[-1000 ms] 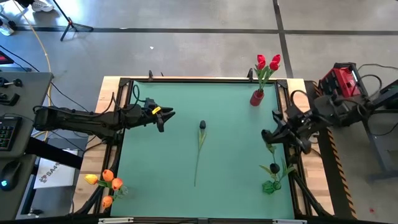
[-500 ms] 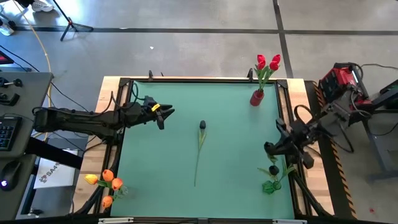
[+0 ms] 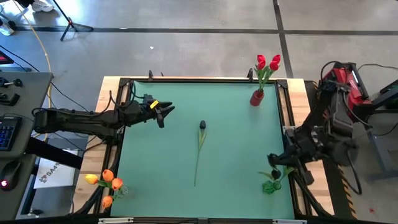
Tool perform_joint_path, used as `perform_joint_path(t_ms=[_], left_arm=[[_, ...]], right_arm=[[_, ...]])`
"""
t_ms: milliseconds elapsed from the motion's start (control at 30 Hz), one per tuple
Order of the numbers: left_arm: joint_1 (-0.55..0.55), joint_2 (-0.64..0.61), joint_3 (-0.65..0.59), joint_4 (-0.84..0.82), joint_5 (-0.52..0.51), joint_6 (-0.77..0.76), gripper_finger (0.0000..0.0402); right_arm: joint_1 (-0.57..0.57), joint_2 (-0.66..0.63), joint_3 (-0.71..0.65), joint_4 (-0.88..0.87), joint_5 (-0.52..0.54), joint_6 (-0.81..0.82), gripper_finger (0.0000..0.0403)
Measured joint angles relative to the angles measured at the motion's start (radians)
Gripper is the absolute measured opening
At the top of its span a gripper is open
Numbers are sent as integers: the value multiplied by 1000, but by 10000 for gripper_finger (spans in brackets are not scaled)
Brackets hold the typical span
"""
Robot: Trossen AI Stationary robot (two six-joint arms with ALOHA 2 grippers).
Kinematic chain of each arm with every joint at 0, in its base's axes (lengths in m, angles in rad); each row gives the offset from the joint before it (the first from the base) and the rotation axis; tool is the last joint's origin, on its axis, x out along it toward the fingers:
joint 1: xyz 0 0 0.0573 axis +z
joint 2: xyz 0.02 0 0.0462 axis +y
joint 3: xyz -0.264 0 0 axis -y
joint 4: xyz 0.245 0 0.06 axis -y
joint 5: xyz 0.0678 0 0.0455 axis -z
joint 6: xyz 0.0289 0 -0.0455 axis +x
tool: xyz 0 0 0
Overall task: Sort flowers into vase by color
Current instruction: Put the black tulip into the green vase
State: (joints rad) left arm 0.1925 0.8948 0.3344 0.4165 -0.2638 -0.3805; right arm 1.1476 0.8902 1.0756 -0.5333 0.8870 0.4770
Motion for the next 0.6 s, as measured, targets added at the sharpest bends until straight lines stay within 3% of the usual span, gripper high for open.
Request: perform_joint_path(t_ms=[300, 600], left_arm=[[0, 0, 0, 1, 19, 0, 126], [0, 0, 0, 0, 19, -37, 126]], right_arm=[[147, 63, 0, -56, 182, 165, 0], [187, 66, 0, -182, 201, 418, 18]])
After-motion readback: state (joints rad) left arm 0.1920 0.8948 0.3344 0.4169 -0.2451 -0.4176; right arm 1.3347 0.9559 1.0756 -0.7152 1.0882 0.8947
